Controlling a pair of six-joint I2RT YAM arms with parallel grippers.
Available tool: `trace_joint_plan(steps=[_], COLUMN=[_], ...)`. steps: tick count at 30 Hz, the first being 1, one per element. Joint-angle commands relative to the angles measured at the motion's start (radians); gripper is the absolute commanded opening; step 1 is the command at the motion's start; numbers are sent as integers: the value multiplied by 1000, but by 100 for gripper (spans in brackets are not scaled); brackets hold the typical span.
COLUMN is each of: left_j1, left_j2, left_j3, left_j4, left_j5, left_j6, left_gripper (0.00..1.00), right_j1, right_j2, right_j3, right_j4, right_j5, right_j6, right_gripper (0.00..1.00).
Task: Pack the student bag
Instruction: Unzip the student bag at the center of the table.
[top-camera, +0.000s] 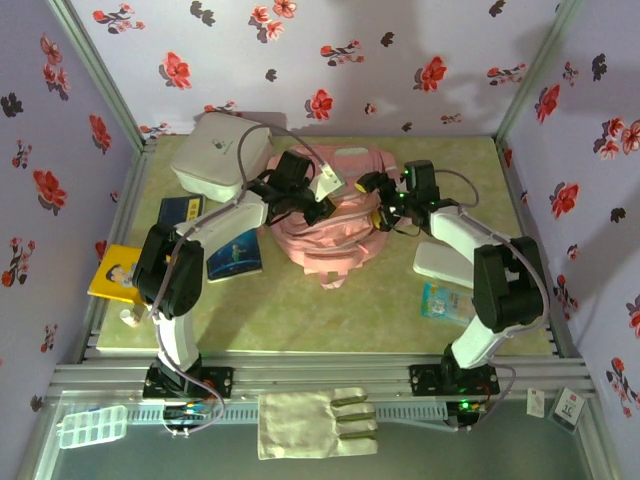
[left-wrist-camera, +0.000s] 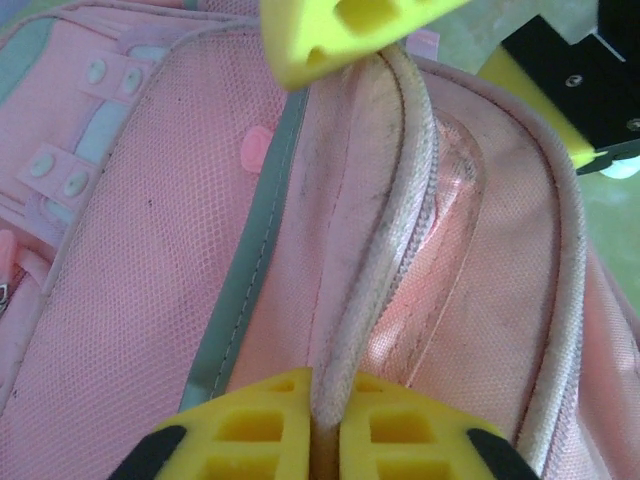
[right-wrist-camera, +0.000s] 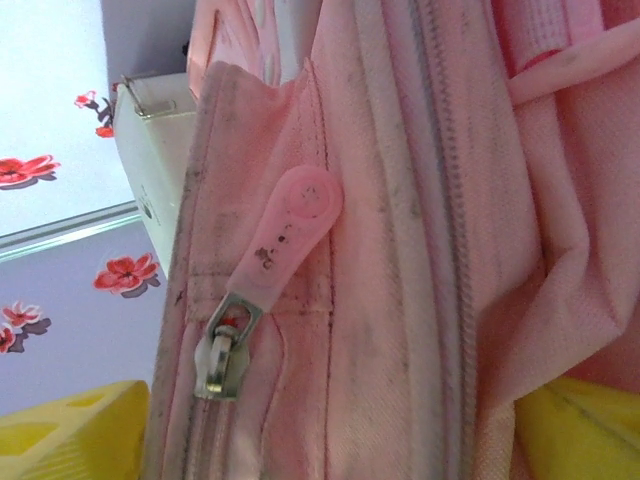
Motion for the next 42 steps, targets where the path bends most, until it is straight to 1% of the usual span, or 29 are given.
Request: trace_joint_plan(steps=[1,2,4,6,7,9,10,11,14,16,20,24,26,28,32,36,39,42], left_j1=[1,2,4,4,4,4,4,2,-10,-23,-74,-123,-133,-135,-110,-63,-19,5], left_j2=[-23,-29,-50,-80,-92,-127,-142,-157,-191,-211,-224,-167,-124,-82,21,78,85,44], left_j3=[42,43,38,21,15,-6,-18,-31,-68,-102,-169,-186,-172,-152,-76,-17,9,16], left_j4=[-41,-39,-26,2,11,35,44,48,25,9,10,34,43,56,58,37,16,-18], left_j5=[76,76,61,-12,-53,-144,-170,-197,-237,-235,-220,-183,-158,-155,-171,-246,-306,-347], left_j6=[14,10,-14,-79,-115,-248,-313,-398,-609,-704,-816,-849,-852,-842,-822,-814,-799,-794], left_gripper=[17,20,29,38,42,54,56,57,60,59,59,57,56,55,54,56,57,58], right_j1=[17,21,27,28,28,27,25,22,10,-3,-20,-34,-38,-41,-37,-29,-20,-10], right_j2=[23,28,35,38,38,31,26,18,-26,-63,-143,-216,-244,-255,-242,-228,-210,-189], right_j3=[31,28,18,6,4,-4,-8,-12,-40,-68,-120,-171,-200,-215,-230,-232,-219,-209], right_j4=[27,39,77,139,157,195,205,216,241,245,198,142,135,129,153,208,240,244], right_j5=[8,12,10,7,6,21,30,49,126,178,263,320,335,331,284,244,220,225], right_j6=[40,49,76,101,106,114,114,115,112,110,80,53,52,53,80,94,91,104], right_gripper=[87,83,71,55,51,40,34,31,24,22,21,21,22,22,23,24,25,25])
